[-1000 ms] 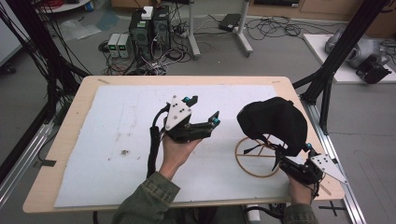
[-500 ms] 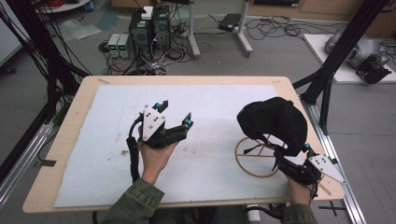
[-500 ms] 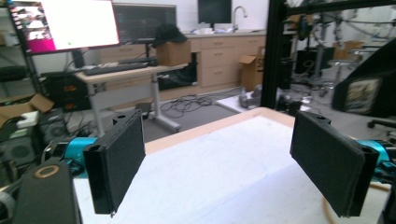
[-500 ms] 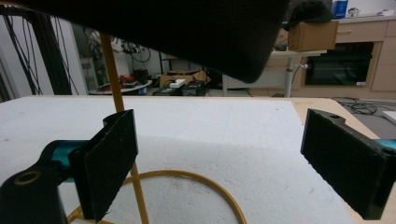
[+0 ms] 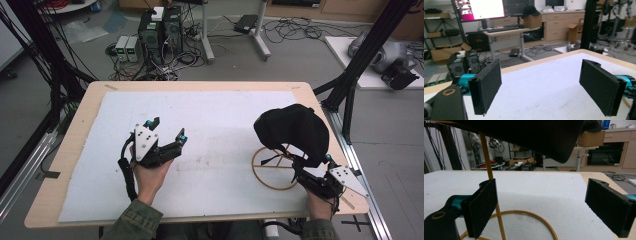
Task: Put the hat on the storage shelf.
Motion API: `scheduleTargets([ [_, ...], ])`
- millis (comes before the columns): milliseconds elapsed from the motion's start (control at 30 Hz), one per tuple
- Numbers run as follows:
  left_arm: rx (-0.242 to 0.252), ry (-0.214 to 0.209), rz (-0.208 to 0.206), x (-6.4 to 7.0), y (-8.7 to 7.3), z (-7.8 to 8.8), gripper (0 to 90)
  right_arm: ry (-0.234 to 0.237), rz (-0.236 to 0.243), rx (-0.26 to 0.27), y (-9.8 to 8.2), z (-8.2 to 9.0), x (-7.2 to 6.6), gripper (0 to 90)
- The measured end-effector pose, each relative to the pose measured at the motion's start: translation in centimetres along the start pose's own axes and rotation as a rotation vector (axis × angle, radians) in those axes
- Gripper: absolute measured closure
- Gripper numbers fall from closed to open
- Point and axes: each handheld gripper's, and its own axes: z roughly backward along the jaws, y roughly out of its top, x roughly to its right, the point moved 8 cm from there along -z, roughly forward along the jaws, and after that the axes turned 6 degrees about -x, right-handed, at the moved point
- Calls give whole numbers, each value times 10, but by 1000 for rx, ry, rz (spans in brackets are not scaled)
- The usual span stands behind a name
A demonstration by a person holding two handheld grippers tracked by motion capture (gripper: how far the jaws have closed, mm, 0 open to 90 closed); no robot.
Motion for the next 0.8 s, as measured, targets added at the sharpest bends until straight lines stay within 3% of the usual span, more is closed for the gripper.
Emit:
scheduleTargets([
  [100, -7, 34, 32, -12, -10, 6, 178, -1, -4, -4, 0, 0, -1, 102],
  [367, -11, 137, 58, -43, -30, 23, 177, -7, -4, -2, 0, 2, -1, 102],
  [500, -3, 154, 70, -60, -38, 32, 178, -13, -8, -1, 0, 2, 0, 102],
  [633, -21, 197, 75, -77, -52, 42, 178, -12, -10, 0, 0, 3, 0, 102],
  [800, -18, 248, 125, -102, -65, 54, 178, -11, -5, 3, 0, 3, -1, 102],
])
